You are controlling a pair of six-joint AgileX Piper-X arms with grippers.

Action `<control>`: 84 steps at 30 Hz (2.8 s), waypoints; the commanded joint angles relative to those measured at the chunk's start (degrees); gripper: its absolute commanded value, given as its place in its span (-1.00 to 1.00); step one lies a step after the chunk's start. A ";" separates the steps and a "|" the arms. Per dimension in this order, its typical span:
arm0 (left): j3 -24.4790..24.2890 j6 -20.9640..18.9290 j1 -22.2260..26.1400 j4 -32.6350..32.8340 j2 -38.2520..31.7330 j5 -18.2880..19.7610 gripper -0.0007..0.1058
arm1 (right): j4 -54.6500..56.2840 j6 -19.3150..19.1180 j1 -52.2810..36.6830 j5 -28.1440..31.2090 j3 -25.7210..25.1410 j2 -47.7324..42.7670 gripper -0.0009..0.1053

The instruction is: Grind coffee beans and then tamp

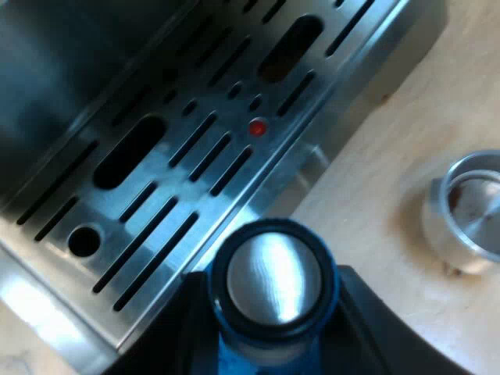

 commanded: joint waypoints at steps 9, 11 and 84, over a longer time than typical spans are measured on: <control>11.92 0.21 1.85 -8.81 -0.52 -0.17 -0.81 | -0.35 -0.12 0.01 -0.45 -0.18 -0.37 0.13; 14.47 0.21 1.85 -11.61 -0.52 -0.17 -0.81 | -0.35 -0.12 0.01 -0.45 -0.18 -0.37 0.13; 4.05 -11.43 1.85 -8.06 -28.50 5.83 -0.08 | 20.29 1.39 -0.15 -0.97 -22.21 0.85 0.13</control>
